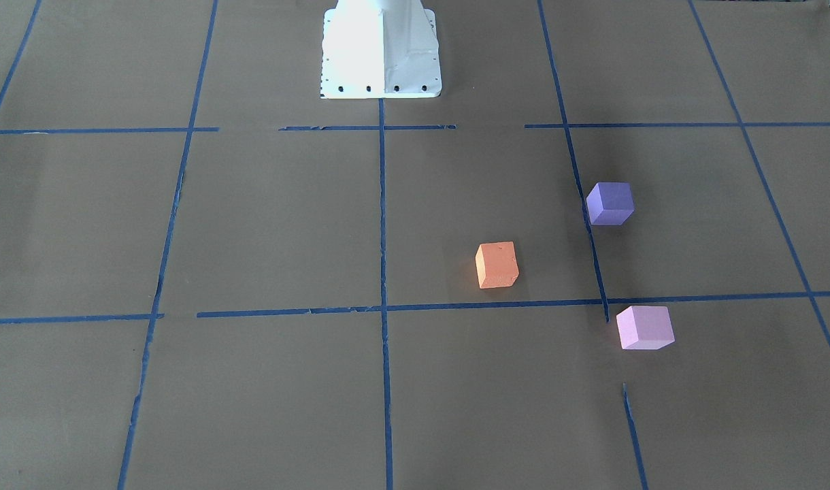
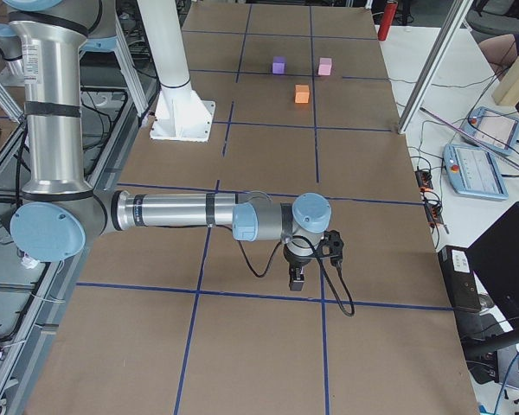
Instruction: Arrange blocks in a line
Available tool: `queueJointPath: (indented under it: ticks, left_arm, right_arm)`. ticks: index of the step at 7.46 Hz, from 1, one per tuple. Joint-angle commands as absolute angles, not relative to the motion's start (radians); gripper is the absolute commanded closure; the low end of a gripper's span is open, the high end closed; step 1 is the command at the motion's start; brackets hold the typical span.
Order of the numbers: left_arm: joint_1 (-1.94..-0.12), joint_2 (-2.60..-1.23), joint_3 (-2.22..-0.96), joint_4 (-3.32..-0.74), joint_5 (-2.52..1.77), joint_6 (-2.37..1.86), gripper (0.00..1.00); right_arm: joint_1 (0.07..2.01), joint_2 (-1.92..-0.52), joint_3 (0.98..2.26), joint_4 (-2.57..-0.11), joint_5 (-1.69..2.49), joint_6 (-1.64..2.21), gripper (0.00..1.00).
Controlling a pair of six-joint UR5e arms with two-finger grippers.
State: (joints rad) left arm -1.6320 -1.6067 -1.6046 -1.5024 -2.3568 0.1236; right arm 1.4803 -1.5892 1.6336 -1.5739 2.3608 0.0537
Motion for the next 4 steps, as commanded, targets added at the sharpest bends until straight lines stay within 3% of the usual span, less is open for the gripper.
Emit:
queueJointPath:
  ticks: [1,4]
  left_arm:
    - [-1.631,-1.609,-1.602,-1.5,-2.355,0.199,0.0]
    - [-1.59,-1.621,-1.667,-1.506,-2.368,0.195,0.0]
  right_arm:
    - [1.48,-1.589,1.634,-1.575,2.361,0.054,0.0]
    - [1.48,-1.589,1.634,-1.574,2.361,0.054,0.0]
